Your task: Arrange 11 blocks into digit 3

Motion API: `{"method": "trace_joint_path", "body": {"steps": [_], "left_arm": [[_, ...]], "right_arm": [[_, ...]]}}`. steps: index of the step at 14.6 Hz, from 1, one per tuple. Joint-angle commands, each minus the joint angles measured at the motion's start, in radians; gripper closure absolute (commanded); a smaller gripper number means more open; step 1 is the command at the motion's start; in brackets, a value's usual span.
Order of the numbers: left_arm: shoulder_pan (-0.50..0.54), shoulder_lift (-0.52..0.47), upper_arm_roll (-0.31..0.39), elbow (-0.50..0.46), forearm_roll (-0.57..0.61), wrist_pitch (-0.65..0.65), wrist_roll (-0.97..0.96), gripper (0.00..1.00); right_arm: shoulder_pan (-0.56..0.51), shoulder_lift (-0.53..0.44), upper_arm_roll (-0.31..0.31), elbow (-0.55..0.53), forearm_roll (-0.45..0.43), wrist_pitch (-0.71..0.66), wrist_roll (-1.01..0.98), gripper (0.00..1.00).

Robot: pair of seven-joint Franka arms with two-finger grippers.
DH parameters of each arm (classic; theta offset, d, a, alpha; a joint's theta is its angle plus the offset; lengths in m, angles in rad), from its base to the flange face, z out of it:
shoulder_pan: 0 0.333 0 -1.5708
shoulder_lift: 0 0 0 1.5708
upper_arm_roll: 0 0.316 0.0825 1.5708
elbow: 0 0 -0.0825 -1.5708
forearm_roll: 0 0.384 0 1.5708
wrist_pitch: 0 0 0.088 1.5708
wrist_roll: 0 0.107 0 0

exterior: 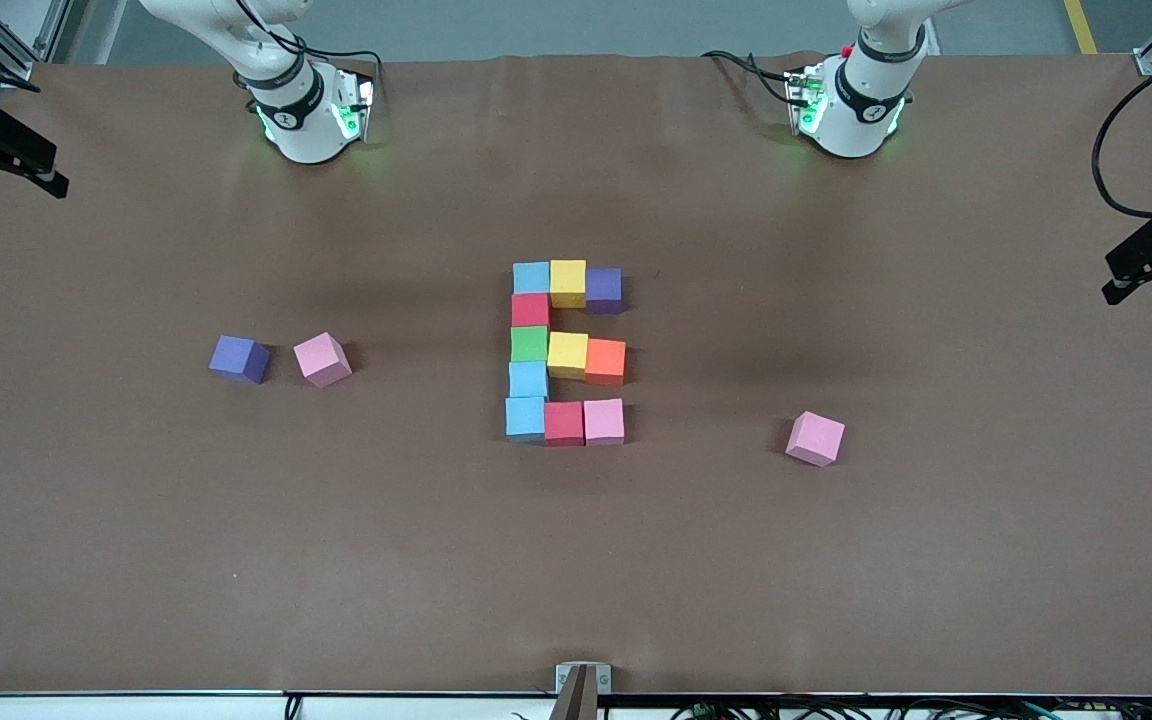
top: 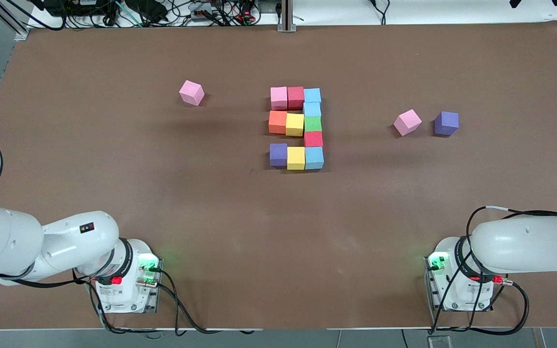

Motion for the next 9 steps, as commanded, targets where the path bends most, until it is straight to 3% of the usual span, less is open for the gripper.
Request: {"method": "trace_joint_path", "body": {"steps": [1, 4, 9], "left_arm": [[-0.198, 0.019, 0.194, 0.064, -0.008, -0.05, 0.017, 0.0], [-0.338, 0.016, 0.34, 0.098, -0.008, -0.088, 0.017, 0.0], [-0.346, 0.015, 0.35, 0.124, -0.016, -0.094, 0.017, 0.0]], "right_arm": [[-0.011, -0.013, 0.002, -0.01, 0.02, -0.004, -0.016, 0.0], [-0.014, -0.013, -0.003, -0.011, 0.019, -0.01, -0.029, 0.0], [-0.021, -0.014, -0.003, -0.014, 0.017, -0.018, -0.033, 0.0]]}}
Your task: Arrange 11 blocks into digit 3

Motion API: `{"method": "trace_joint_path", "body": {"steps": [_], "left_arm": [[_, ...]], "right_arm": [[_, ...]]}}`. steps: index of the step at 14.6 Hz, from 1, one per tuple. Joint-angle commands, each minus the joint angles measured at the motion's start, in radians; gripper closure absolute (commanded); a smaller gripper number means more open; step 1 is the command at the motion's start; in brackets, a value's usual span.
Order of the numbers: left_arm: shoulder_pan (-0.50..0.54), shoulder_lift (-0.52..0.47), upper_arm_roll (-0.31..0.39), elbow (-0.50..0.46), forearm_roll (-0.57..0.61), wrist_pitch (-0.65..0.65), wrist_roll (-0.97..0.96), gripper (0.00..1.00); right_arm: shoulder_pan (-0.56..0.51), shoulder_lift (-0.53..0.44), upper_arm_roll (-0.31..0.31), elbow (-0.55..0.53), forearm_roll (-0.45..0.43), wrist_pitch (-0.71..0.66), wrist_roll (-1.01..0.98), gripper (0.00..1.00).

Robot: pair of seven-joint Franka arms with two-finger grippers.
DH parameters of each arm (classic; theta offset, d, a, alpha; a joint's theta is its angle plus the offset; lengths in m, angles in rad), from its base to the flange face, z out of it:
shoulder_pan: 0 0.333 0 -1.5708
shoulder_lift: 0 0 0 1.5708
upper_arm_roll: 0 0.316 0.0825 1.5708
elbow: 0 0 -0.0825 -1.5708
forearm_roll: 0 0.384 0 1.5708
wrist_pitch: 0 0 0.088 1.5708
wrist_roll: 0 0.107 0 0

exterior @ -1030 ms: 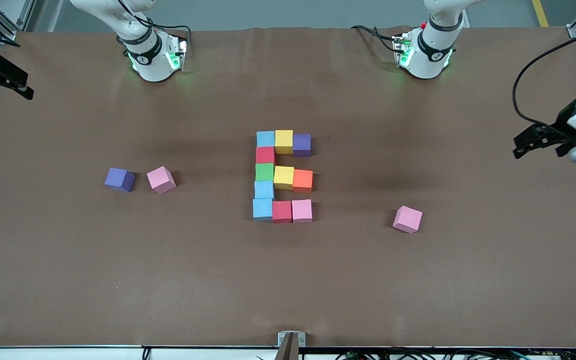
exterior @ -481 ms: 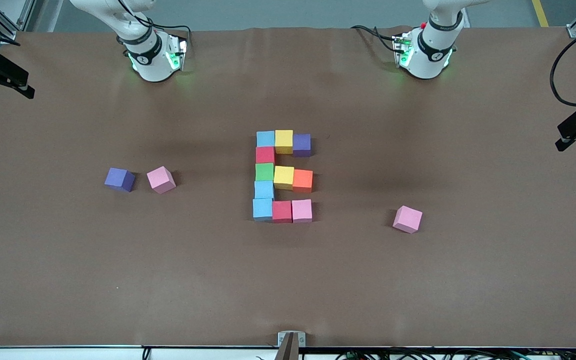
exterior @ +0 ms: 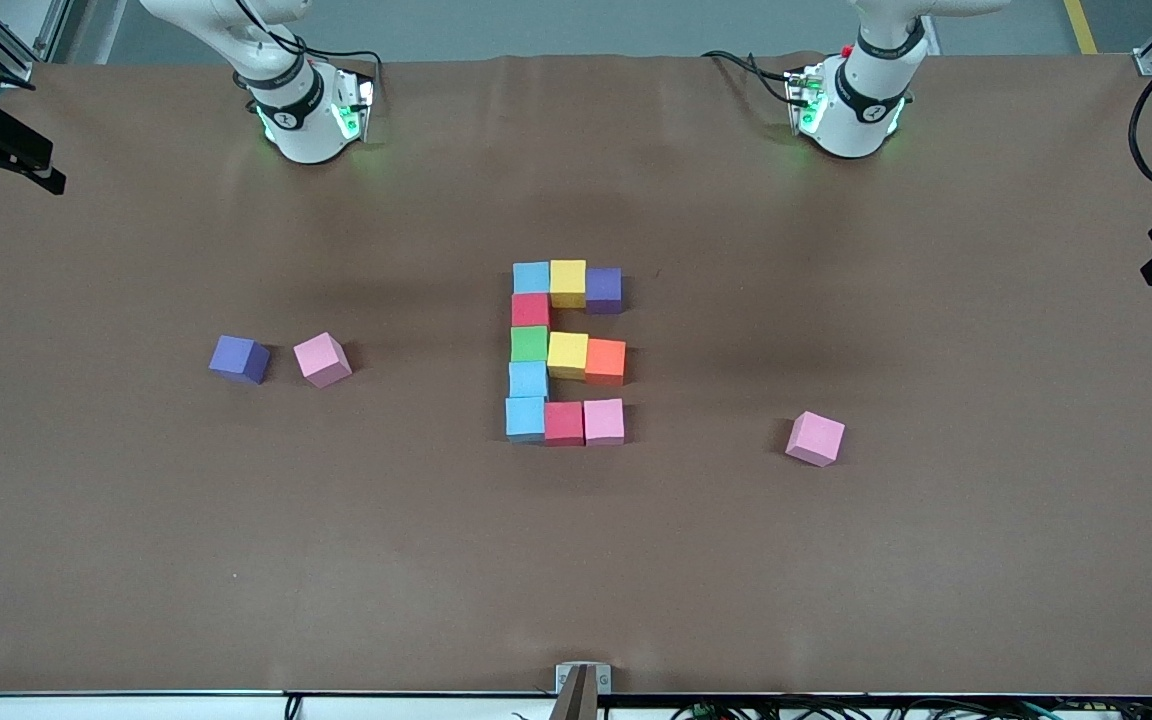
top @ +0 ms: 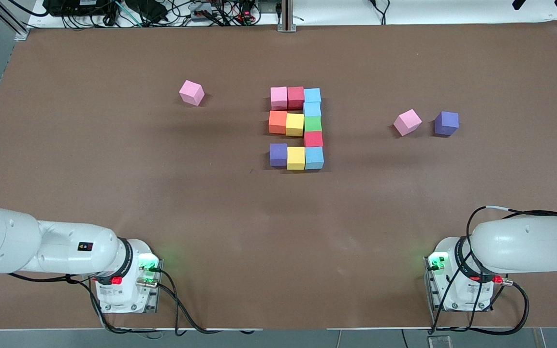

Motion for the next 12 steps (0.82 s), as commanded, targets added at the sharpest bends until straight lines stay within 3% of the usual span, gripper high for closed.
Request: {"method": "trace_joint_path", "body": {"steps": [1, 5, 12], "left_arm": [[0.002, 0.012, 0.003, 0.037, -0.016, -0.027, 0.017, 0.0], [0.072, 0.015, -0.097, 0.038, -0.021, -0.027, 0.015, 0.0], [0.074, 0.019, -0.101, 0.052, -0.008, -0.027, 0.015, 0.0]], "right_arm": [[-0.016, -0.013, 0.006, -0.016, 0.017, -0.003, -0.017, 0.0], [-0.016, -0.014, 0.006, -0.016, 0.017, -0.003, -0.017, 0.0], [-0.014, -0.014, 0.006, -0.017, 0.017, 0.005, -0.017, 0.0]]}}
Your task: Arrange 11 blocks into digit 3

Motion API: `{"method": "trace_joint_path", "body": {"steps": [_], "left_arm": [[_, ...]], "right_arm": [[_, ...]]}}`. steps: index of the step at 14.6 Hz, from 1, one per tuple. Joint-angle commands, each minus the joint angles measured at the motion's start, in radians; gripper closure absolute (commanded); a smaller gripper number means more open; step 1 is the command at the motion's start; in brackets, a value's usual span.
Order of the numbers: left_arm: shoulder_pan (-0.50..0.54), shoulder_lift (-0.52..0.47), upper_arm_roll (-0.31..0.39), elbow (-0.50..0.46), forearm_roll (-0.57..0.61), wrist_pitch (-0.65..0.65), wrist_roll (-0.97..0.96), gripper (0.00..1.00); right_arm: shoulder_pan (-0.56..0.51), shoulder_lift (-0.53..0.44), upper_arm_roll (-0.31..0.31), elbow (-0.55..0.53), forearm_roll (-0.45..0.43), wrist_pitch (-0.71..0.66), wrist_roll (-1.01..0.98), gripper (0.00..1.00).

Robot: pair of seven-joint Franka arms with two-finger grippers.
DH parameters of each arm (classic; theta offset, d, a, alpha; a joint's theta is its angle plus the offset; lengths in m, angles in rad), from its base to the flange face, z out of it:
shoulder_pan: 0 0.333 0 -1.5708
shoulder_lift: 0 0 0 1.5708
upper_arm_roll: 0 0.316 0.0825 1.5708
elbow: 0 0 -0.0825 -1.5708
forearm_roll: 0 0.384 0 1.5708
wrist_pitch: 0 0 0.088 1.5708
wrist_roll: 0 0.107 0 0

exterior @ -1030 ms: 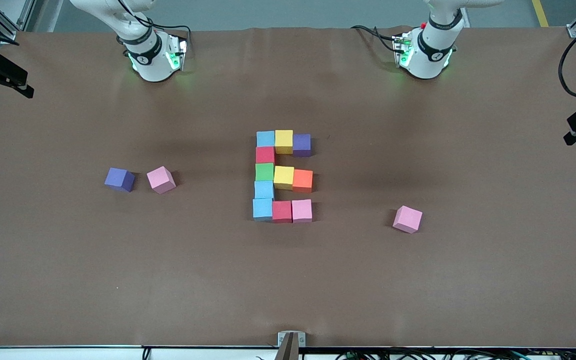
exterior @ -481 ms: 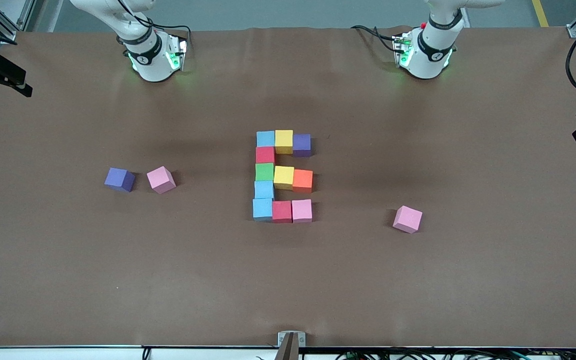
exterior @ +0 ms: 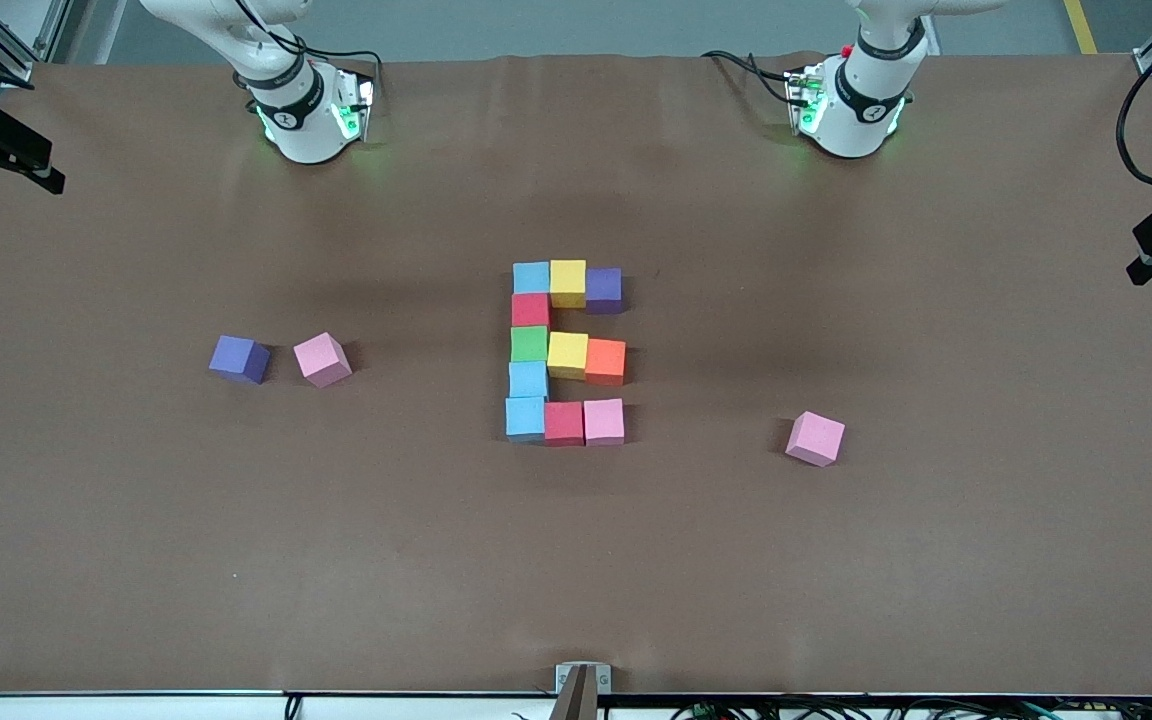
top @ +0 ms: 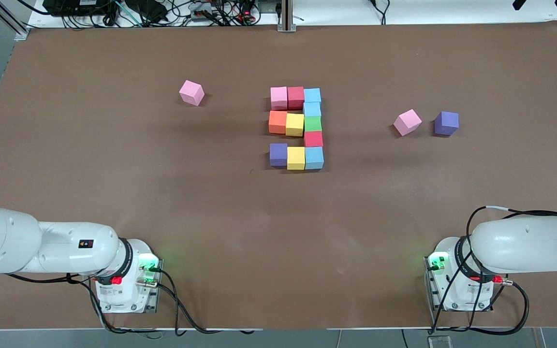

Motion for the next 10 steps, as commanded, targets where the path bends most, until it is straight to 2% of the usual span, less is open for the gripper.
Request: {"method": "trace_joint_path", "body": {"steps": [1, 6, 10], "left_arm": [[0.007, 0.026, -0.012, 0.052, -0.005, -0.025, 0.014, 0.0], [0.002, 0.058, -0.016, 0.098, -0.022, -0.104, 0.023, 0.0], [0.004, 0.058, -0.016, 0.089, -0.039, -0.123, 0.026, 0.0]], "right_arm": [[-0.014, -0.013, 0.006, -0.017, 0.017, 0.006, -0.016, 0.0], [-0.014, -0.013, 0.008, -0.017, 0.023, 0.011, -0.011, 0.0], [-0.016, -0.014, 0.006, -0.014, 0.058, 0.011, -0.001, 0.0]]}}
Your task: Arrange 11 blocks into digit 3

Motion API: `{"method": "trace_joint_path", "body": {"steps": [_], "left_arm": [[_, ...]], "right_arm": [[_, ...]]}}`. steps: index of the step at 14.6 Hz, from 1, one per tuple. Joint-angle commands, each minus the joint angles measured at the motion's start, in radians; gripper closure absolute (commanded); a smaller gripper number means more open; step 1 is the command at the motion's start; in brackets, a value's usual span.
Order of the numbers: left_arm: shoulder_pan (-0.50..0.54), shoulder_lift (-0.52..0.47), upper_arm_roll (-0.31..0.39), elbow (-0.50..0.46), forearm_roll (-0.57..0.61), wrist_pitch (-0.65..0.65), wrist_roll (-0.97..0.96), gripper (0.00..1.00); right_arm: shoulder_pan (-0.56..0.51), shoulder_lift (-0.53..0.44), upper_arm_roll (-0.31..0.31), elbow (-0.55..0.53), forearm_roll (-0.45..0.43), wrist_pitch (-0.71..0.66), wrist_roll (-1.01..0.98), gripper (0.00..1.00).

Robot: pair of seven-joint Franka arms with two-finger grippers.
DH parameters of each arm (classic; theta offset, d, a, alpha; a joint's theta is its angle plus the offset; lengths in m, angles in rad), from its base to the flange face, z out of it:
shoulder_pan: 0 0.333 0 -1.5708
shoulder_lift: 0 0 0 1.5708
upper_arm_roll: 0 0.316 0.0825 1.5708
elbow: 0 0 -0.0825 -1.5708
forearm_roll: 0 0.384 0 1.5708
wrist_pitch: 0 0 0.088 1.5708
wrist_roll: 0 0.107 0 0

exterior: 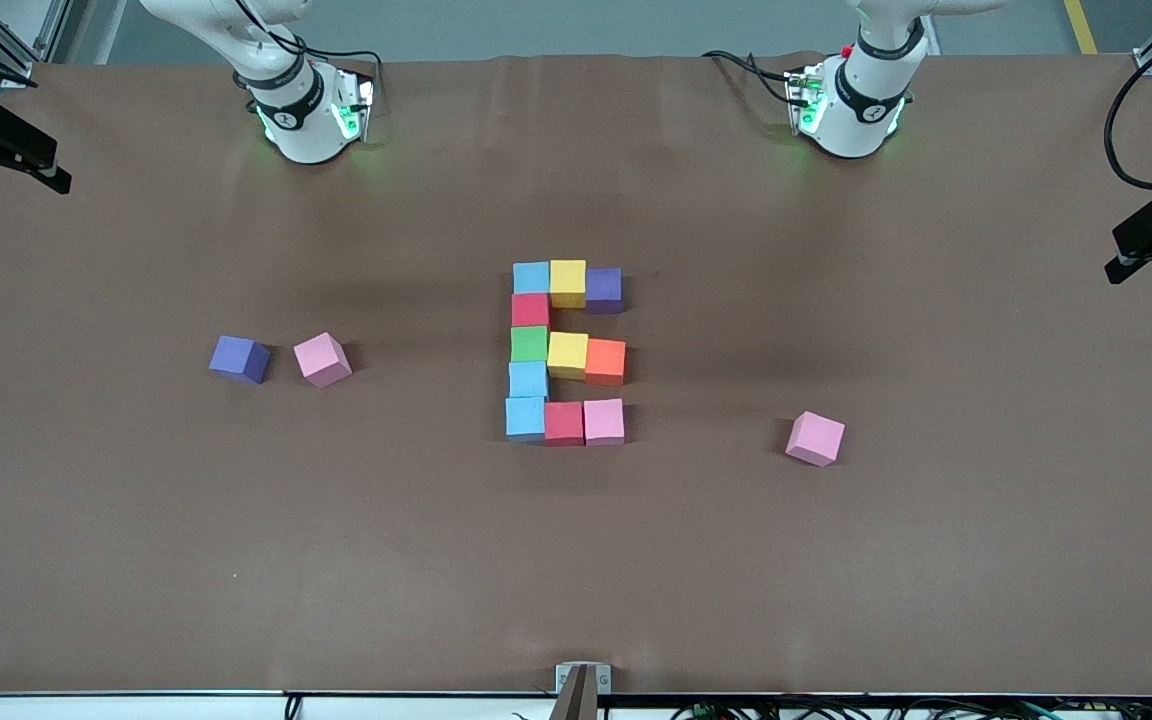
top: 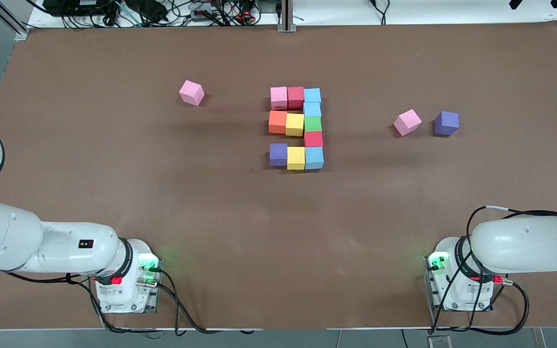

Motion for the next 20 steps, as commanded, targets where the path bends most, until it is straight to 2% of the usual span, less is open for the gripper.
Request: {"method": "trace_joint_path", "body": {"steps": [1, 8, 10, 12, 20], "left_arm": [[0.007, 0.012, -0.001, 0.029, -0.02, -0.029, 0.022, 0.0], [0.007, 0.009, -0.001, 0.034, -0.017, -0.028, -0.055, 0.0], [0.004, 0.007, -0.001, 0.033, -0.014, -0.028, -0.082, 0.0], [0.01, 0.006, -0.026, 0.033, -0.011, -0.028, -0.09, 0.0], [0.011, 0.006, -0.027, 0.033, -0.01, -0.028, -0.102, 0.0]], "right_arm": [[-0.016, -0.014, 0.006, -0.014, 0.023, 0.006, -0.001, 0.0], [-0.01, -0.014, 0.014, -0.011, 0.008, 0.004, 0.025, 0.0], [-0.01, -0.014, 0.014, -0.011, -0.02, 0.006, 0.008, 0.0], [-0.01, -0.014, 0.014, -0.009, -0.023, 0.008, 0.004, 0.0], [-0.008, -0.014, 0.014, -0.015, -0.022, 0.006, 0.007, 0.0]]}}
